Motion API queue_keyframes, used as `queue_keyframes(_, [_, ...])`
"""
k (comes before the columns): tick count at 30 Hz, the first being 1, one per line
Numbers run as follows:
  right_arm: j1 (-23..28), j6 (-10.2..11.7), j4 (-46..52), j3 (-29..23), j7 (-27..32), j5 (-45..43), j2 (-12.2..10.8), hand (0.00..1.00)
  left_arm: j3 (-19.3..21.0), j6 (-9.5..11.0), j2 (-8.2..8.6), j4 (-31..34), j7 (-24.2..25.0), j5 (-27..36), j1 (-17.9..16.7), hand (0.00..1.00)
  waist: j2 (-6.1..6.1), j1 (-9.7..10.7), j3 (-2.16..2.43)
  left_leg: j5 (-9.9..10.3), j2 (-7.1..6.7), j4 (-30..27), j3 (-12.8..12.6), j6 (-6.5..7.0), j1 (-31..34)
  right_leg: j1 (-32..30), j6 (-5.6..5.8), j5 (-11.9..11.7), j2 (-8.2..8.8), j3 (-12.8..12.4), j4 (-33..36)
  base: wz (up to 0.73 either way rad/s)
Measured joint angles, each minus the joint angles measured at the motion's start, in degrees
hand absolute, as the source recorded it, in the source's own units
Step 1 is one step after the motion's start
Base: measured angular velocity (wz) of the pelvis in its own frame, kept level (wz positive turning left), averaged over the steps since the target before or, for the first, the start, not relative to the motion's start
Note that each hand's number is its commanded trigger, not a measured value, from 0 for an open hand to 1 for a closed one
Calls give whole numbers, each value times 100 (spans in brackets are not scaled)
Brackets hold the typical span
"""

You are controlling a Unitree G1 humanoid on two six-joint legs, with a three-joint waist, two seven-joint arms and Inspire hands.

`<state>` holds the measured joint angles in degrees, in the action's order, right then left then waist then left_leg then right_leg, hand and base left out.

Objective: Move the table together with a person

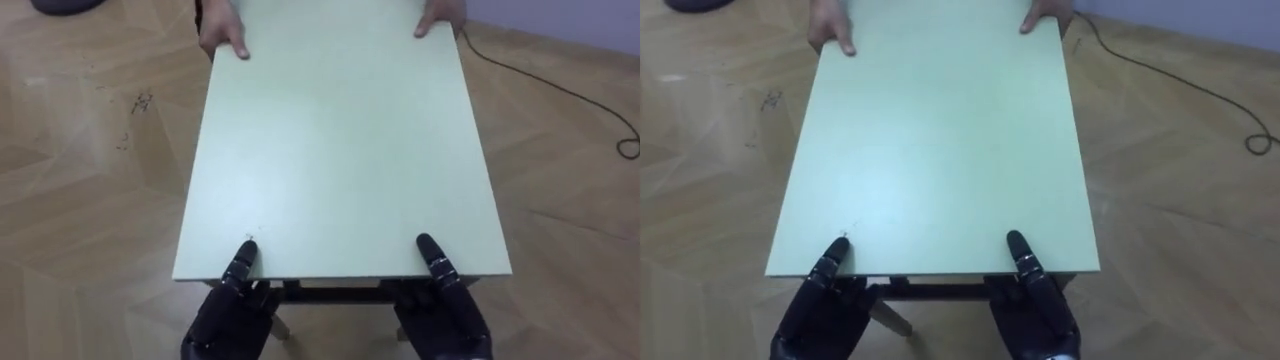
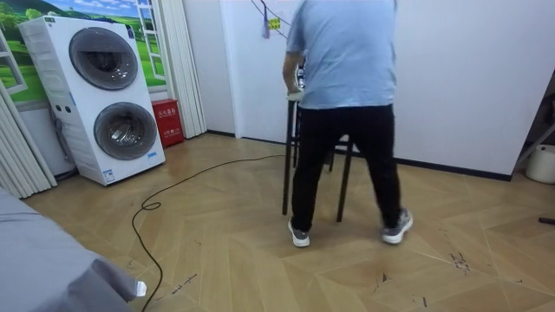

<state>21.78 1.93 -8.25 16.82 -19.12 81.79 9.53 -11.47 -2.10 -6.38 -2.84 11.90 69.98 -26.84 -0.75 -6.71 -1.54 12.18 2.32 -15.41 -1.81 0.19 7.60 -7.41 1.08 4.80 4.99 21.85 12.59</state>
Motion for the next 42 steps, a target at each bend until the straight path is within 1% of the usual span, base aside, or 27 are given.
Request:
queue_keyframes(2, [-13,-5,-12,-10,-28,-32,0,100,0,1,-1,0,0,90,-52,100,-27,16,3,-75,9,-21,38,-24,100,27,-18,27,31,191,0,68])
queue_keyframes(4, [-56,-6,4,-40,-45,-71,1,100,-12,0,0,0,0,143,-35,100,-25,76,8,-209,1,-31,49,-51,273,40,-56,113,90,359,4,99])
queue_keyframes(5, [-73,-7,16,-67,-45,-74,-3,100,-21,0,3,2,0,143,7,100,-28,130,12,-327,7,-19,14,-77,386,54,-70,179,101,408,8,128])
queue_keyframes(7, [-89,-11,44,-159,-63,-124,-21,100,-49,0,-7,16,0,146,91,100,-43,203,20,-607,40,62,-264,-80,493,65,-121,281,110,531,11,131])
queue_keyframes(8, [-126,-30,36,-256,-64,-202,-22,100,-83,0,-2,17,-1,139,155,100,-55,251,18,-819,60,240,-664,-44,479,28,-152,338,190,714,-14,114])
queue_keyframes(9, [-173,-59,-3,-318,-63,-235,-33,100,-124,0,23,16,0,133,169,100,-72,293,27,-763,118,56,-1164,57,472,80,-135,408,314,1085,21,117])
queue_keyframes(10, [-179,-70,-15,-379,-49,-292,-47,100,-156,0,14,19,30,105,151,100,-92,286,22,-504,163,-286,-1561,107,358,163,-145,410,343,1251,12,83])
queue_keyframes(11, [-166,-72,-5,-404,-50,-328,-48,100,-164,0,16,28,54,99,140,100,-119,277,25,-369,200,-386,-1682,105,273,189,-165,414,346,1346,20,75])
queue_keyframes(12, [-159,-79,33,-420,-50,-328,-64,100,-147,4,29,52,68,73,144,100,-181,244,15,-213,206,-408,-1703,46,160,199,-191,431,333,1463,69,56])
queue_keyframes(13, [-163,-84,56,-425,-50,-329,-80,100,-119,5,30,69,69,66,152,100,-207,213,7,-191,207,-354,-1681,36,159,166,-200,443,321,1467,119,55])
queue_keyframes(14, [-184,-128,72,-427,-37,-357,-113,100,-45,7,29,99,71,58,154,100,-240,167,5,-169,215,-261,-1659,73,176,119,-206,467,302,1478,199,38])
queue_keyframes(16, [-286,-221,71,-383,73,-442,-202,100,81,43,26,111,67,59,150,100,-250,129,12,-156,212,-192,-1593,119,197,108,-212,484,315,1554,266,28])
queue_keyframes(19, [-457,-232,47,-280,298,-554,-236,100,124,165,91,109,-37,79,119,100,-273,119,9,-192,155,-211,-1574,179,227,149,-189,517,440,1595,460,31])
queue_keyframes(20, [-481,-232,29,-274,326,-588,-251,100,118,201,111,104,-53,74,86,100,-275,122,8,-215,94,-198,-1520,218,227,141,-157,555,506,1534,573,43])
queue_keyframes(21, [-483,-232,29,-270,349,-618,-244,100,110,201,123,96,-60,74,44,100,-274,126,8,-223,41,-192,-1519,262,214,136,-109,604,566,1363,676,44])
queue_keyframes(22, [-483,-232,30,-264,354,-628,-238,100,109,200,133,96,-66,79,30,100,-266,124,3,-224,5,-187,-1505,278,206,126,-76,643,602,1293,735,47])
queue_keyframes(24, [-487,-251,30,-262,393,-690,-224,100,101,196,145,94,-80,123,-41,100,-258,142,2,-200,-146,-209,-1287,369,222,151,39,757,705,1108,878,54])
queue_keyframes(25, [-487,-255,30,-260,395,-702,-223,100,100,196,145,94,-80,126,-45,100,-249,147,-1,-204,-197,-220,-1210,399,246,149,66,785,711,1060,924,70])
queue_keyframes(26, [-483,-255,30,-260,395,-711,-224,100,104,200,145,95,-80,124,-43,100,-244,174,1,-220,-276,-261,-1037,451,331,145,109,807,703,905,966,91])
queue_keyframes(28, [-479,-254,30,-251,394,-685,-240,100,83,254,128,97,-77,119,-27,100,-238,376,5,-280,-501,-321,-547,553,464,177,234,844,677,390,970,124])
queue_keyframes(29, [-473,-254,29,-246,394,-678,-244,100,58,263,128,97,-77,115,-27,100,-231,421,3,-294,-556,-320,-429,572,459,212,259,859,671,257,970,118])
queue_keyframes(30, [-437,-254,30,-244,395,-635,-256,100,57,294,101,98,-77,114,-27,100,-205,473,6,-313,-654,-322,-218,599,431,279,300,885,630,-15,907,83])
queue_keyframes(31, [-431,-254,30,-238,395,-630,-260,100,48,311,96,102,-73,114,-25,100,-187,476,2,-318,-694,-327,-125,606,428,309,314,894,605,-162,885,86])
queue_keyframes(33, [-434,-257,31,-191,399,-569,-324,100,69,385,63,102,-28,73,-5,100,-110,429,6,-340,-784,-383,124,615,487,358,318,895,493,-591,754,59])
queue_keyframes(36, [-428,-250,28,-80,404,-497,-347,100,92,489,15,103,-17,52,27,100,-22,287,9,-354,-829,-400,299,612,481,516,335,858,406,-769,527,36])
queue_keyframes(39, [-444,-197,29,15,417,-437,-352,100,94,559,30,103,-41,51,27,100,43,160,4,-355,-832,-395,414,606,487,664,329,784,329,-760,266,23])
queue_keyframes(42, [-475,-179,10,19,476,-427,-344,100,71,579,51,101,-77,36,22,100,94,158,-12,-367,-892,-408,636,589,517,794,307,745,274,-782,104,34])
